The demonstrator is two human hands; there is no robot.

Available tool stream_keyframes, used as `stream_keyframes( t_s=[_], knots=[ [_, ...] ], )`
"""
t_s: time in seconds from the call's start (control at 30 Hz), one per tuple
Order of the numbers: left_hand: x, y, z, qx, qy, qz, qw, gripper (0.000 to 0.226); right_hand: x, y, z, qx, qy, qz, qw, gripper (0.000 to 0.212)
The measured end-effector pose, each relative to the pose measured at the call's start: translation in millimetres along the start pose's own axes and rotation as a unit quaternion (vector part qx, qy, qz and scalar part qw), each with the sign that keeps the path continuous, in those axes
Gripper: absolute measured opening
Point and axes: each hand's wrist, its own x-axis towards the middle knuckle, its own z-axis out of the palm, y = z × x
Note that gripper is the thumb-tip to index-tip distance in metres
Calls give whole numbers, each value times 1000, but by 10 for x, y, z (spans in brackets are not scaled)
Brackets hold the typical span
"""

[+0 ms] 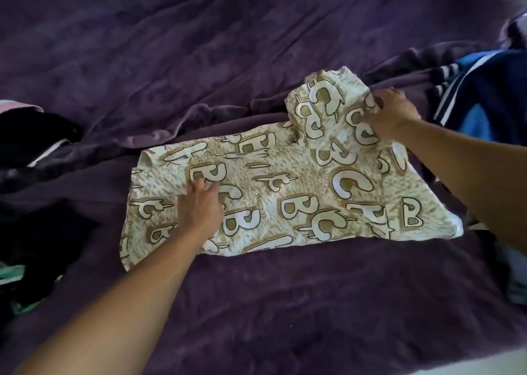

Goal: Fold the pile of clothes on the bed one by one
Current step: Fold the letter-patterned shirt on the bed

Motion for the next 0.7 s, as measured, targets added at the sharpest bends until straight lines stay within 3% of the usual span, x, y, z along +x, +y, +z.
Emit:
stream_keyframes(
  t_s=[0.1, 0.23, 0.37, 0.47, 0.57, 0.63, 0.7],
  knots=[
    [-73, 406, -51, -27, 71, 73, 994, 42, 59, 28, -114, 89, 27, 15, 996, 63],
    [-164, 1030, 11, -122, 31, 137, 982, 45, 333, -230, -141, 202, -19, 42, 978, 72],
    [-99, 1154, 79, -146, -27, 88, 985, 47, 500, -386, -167, 287, -128, 67, 947, 54],
    [-105, 1095, -7, -172, -60, 12, 983, 40, 270, -327, -339, 337, -91, -19, 937, 23],
    [-162, 1007, -148, -182, -67, -44, 980, 35, -360, -12, -399, 250, -24, -249, 935, 37],
    [-207, 988, -234, -184, -57, -66, 979, 34, -747, 325, -272, 94, -59, -403, 908, 45],
    [-255, 1052, -310, -172, -20, -73, 982, 30, -999, 678, -100, -84, -132, -434, 887, 49]
  ],
)
